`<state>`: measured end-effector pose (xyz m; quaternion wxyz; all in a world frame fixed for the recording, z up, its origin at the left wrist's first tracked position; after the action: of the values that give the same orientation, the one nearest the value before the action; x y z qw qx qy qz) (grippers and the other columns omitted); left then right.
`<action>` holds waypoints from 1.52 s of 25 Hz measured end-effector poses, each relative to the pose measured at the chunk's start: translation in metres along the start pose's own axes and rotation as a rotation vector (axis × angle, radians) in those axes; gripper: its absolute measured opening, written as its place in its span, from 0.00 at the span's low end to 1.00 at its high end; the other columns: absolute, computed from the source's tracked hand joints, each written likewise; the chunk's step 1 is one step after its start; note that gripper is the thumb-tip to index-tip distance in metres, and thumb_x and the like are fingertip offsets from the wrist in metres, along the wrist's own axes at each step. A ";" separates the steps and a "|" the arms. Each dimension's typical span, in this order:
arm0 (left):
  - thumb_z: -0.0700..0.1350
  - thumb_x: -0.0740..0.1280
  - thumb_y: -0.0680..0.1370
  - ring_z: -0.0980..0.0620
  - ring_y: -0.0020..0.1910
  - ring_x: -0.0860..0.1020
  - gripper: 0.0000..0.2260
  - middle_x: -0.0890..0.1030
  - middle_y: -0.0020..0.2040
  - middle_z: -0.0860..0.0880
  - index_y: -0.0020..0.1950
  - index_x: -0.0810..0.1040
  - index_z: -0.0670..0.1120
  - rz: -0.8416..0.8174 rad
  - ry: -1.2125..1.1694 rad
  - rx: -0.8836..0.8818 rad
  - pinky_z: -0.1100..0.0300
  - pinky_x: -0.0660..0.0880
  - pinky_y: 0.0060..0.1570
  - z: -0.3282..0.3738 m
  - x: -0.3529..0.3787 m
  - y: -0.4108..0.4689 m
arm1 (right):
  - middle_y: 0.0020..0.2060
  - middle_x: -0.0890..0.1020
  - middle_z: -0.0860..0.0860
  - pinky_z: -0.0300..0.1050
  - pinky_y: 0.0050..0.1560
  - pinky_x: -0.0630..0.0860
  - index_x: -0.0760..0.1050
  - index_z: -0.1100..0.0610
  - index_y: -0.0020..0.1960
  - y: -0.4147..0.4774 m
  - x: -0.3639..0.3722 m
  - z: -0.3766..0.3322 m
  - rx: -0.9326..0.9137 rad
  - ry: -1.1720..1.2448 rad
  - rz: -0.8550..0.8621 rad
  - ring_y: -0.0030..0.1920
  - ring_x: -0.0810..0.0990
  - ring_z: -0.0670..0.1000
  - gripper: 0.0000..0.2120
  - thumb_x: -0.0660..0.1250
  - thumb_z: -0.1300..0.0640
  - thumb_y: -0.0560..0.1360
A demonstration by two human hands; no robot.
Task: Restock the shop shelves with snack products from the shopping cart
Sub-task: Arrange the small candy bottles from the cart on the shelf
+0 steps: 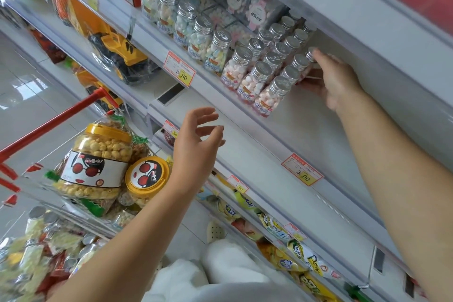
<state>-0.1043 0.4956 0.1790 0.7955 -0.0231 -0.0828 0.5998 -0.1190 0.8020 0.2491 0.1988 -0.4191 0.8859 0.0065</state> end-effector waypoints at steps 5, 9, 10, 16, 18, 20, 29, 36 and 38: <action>0.38 0.64 0.81 0.52 0.54 0.81 0.12 0.79 0.60 0.50 0.61 0.73 0.52 0.022 -0.023 -0.023 0.56 0.82 0.49 -0.001 -0.010 0.002 | 0.56 0.82 0.46 0.58 0.64 0.73 0.80 0.47 0.52 0.007 -0.001 0.002 -0.011 0.045 0.020 0.59 0.78 0.51 0.24 0.69 0.34 0.63; 0.38 0.65 0.81 0.52 0.54 0.82 0.12 0.79 0.59 0.50 0.62 0.74 0.50 0.061 -0.058 -0.039 0.56 0.82 0.49 -0.001 -0.029 0.002 | 0.42 0.74 0.46 0.37 0.51 0.69 0.73 0.53 0.51 -0.058 -0.018 -0.033 -0.356 -0.171 0.480 0.44 0.73 0.42 0.14 0.60 0.43 0.74; 0.38 0.65 0.81 0.53 0.53 0.82 0.11 0.79 0.59 0.50 0.62 0.74 0.50 0.078 -0.075 -0.045 0.57 0.82 0.49 -0.003 -0.038 0.001 | 0.41 0.74 0.44 0.35 0.49 0.68 0.75 0.55 0.52 -0.089 -0.011 -0.042 -0.491 -0.198 0.523 0.42 0.73 0.40 0.12 0.59 0.49 0.77; 0.37 0.66 0.80 0.50 0.57 0.81 0.12 0.81 0.58 0.49 0.63 0.75 0.46 0.356 -0.058 -0.199 0.51 0.82 0.50 -0.066 -0.169 -0.044 | 0.46 0.78 0.51 0.28 0.47 0.69 0.74 0.49 0.52 -0.208 0.165 -0.005 -0.672 -0.246 -0.196 0.44 0.75 0.38 0.06 0.60 0.55 0.79; 0.36 0.66 0.79 0.49 0.56 0.80 0.12 0.80 0.58 0.46 0.62 0.75 0.44 0.505 -0.075 -0.302 0.52 0.82 0.49 -0.100 -0.228 -0.080 | 0.49 0.79 0.50 0.30 0.49 0.72 0.76 0.50 0.54 -0.229 0.239 0.033 -0.508 -0.320 -0.440 0.47 0.77 0.40 0.07 0.61 0.55 0.78; 0.35 0.65 0.79 0.48 0.52 0.80 0.10 0.80 0.59 0.44 0.59 0.75 0.45 0.661 -0.095 -0.408 0.52 0.80 0.47 -0.134 -0.285 -0.127 | 0.49 0.78 0.49 0.39 0.53 0.75 0.76 0.50 0.56 -0.251 0.311 0.076 -0.372 -0.442 -0.686 0.48 0.78 0.45 0.08 0.62 0.57 0.79; 0.36 0.63 0.80 0.54 0.43 0.78 0.10 0.79 0.49 0.50 0.59 0.74 0.48 0.992 -0.225 -0.735 0.50 0.78 0.54 -0.271 -0.407 -0.269 | 0.66 0.73 0.54 0.48 0.56 0.73 0.71 0.53 0.70 -0.373 0.544 0.227 -0.360 -0.981 -1.306 0.59 0.77 0.56 0.18 0.58 0.60 0.80; 0.39 0.63 0.80 0.46 0.56 0.81 0.15 0.78 0.60 0.46 0.66 0.74 0.47 0.906 -0.268 -0.800 0.54 0.81 0.49 -0.350 -0.422 -0.258 | 0.67 0.70 0.59 0.54 0.53 0.75 0.65 0.57 0.72 -0.371 0.644 0.271 -0.887 -1.479 -1.229 0.60 0.75 0.60 0.27 0.64 0.67 0.74; 0.39 0.63 0.81 0.46 0.56 0.81 0.15 0.78 0.60 0.46 0.67 0.74 0.47 0.922 -0.293 -0.796 0.56 0.80 0.48 -0.364 -0.422 -0.257 | 0.57 0.76 0.58 0.49 0.42 0.72 0.66 0.58 0.67 -0.367 0.663 0.280 -0.985 -1.690 -1.212 0.49 0.78 0.58 0.23 0.68 0.60 0.75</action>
<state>0.0857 0.0423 -0.1887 0.3659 -0.2684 -0.3897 0.8014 -0.1261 0.1238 -0.1892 0.5144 -0.6704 0.0240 0.5342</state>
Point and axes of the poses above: each hand's wrist, its own y-axis towards the middle knuckle, its own x-axis out of the palm, z = x × y, the point moved 6 cm from there along y, towards the middle knuckle
